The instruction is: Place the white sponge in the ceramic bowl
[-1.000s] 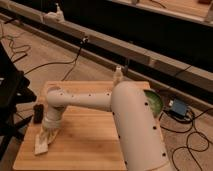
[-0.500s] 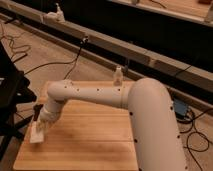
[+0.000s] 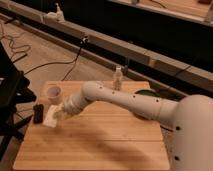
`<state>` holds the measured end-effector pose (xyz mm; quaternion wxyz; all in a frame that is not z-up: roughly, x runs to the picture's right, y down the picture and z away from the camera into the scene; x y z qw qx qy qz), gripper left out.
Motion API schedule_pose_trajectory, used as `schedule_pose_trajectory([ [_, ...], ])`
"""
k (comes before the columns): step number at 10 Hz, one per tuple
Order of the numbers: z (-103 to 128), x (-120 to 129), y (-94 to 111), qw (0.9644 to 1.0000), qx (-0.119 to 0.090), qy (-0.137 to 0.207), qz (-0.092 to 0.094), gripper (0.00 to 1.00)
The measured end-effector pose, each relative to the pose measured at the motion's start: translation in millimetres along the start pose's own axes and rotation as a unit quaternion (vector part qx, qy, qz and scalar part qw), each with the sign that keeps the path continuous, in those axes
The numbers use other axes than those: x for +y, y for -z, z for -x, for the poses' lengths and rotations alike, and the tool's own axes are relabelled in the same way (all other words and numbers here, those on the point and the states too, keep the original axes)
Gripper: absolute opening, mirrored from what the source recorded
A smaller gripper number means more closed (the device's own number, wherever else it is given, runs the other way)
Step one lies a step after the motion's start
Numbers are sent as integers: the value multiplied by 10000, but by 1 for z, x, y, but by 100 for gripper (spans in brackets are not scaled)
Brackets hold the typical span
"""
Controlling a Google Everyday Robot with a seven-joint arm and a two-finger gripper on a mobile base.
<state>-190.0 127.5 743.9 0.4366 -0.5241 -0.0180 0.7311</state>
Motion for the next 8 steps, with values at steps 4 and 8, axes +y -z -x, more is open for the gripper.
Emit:
schedule_pose_trajectory([
  [4, 6, -23, 33, 9989, -339, -253, 194, 0],
  [8, 16, -36, 37, 9983, -471, -339, 45, 0],
])
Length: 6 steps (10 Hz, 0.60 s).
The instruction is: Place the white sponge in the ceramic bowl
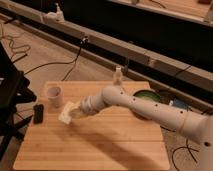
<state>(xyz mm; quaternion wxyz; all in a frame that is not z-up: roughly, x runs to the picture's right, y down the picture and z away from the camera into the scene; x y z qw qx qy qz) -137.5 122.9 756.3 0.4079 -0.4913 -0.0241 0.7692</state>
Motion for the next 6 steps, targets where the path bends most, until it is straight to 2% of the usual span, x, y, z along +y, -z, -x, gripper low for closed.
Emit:
schedule_pose_trajectory([
  [1, 20, -15, 15, 9995, -258, -160, -126, 0],
  [2, 43, -29, 39, 9976, -565, -341, -223, 0],
  [3, 53, -32, 51, 9964, -696, -412, -235, 0],
  [4, 68, -37, 73, 9938, -941, -543, -238, 0],
  [6, 96, -52, 130, 9844, -1533, -854, -153, 0],
])
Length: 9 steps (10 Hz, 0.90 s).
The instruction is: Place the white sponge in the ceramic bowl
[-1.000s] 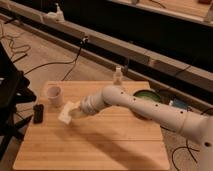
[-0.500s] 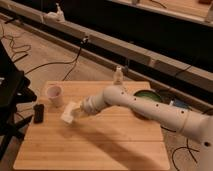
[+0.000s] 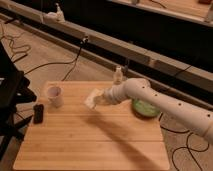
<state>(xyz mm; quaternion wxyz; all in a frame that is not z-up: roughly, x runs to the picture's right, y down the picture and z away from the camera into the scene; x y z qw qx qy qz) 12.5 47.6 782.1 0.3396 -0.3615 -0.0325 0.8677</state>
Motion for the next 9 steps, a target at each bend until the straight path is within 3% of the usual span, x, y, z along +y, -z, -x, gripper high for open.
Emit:
schedule_pose_trajectory([
  [3, 43, -12, 60, 9965, -715, -343, 272, 0],
  [5, 72, -41, 111, 9866, -1309, -803, 549, 0],
  [6, 79, -50, 124, 9828, -1460, -938, 626, 0],
  [7, 81, -52, 129, 9815, -1510, -981, 656, 0],
  [9, 80, -51, 126, 9819, -1492, -968, 653, 0],
])
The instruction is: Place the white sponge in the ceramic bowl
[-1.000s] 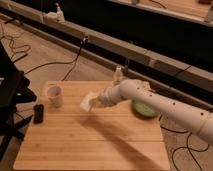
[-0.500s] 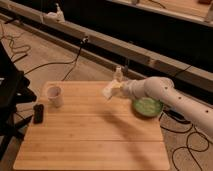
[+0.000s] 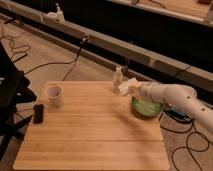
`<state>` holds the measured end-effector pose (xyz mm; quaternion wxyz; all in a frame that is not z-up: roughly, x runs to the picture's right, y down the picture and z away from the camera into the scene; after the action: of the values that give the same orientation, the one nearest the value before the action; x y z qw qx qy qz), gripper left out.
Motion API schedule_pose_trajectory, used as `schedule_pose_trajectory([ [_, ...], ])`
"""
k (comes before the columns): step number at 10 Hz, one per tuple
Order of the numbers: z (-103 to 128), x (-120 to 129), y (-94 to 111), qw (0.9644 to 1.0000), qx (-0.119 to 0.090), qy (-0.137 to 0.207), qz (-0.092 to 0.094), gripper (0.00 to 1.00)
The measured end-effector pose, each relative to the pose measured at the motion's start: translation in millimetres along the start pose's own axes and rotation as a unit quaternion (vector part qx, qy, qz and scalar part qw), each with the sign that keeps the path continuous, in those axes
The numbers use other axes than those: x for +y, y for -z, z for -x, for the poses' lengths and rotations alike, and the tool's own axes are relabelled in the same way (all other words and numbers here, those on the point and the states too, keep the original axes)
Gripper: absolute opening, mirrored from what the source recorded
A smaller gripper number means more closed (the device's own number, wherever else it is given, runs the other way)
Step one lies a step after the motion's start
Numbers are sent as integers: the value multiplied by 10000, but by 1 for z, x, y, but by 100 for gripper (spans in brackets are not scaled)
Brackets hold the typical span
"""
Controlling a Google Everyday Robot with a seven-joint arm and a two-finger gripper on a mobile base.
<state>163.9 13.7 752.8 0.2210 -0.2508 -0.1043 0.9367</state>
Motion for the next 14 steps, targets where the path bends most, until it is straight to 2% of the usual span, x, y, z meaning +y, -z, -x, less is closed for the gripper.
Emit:
schedule_pose_trajectory([
  [2, 6, -2, 1, 10000, -51, -31, -19, 0],
  [4, 39, -16, 6, 9987, -246, -442, 7, 3],
  [5, 56, -27, 9, 9971, -345, -683, 23, 10],
  [8, 94, -67, 7, 9893, -577, -1343, -24, 41],
  [11, 111, -105, 0, 9801, -720, -1843, -178, 70],
  [12, 115, -117, -1, 9771, -768, -1966, -261, 75],
  [14, 116, -139, -3, 9716, -828, -2176, -433, 75],
])
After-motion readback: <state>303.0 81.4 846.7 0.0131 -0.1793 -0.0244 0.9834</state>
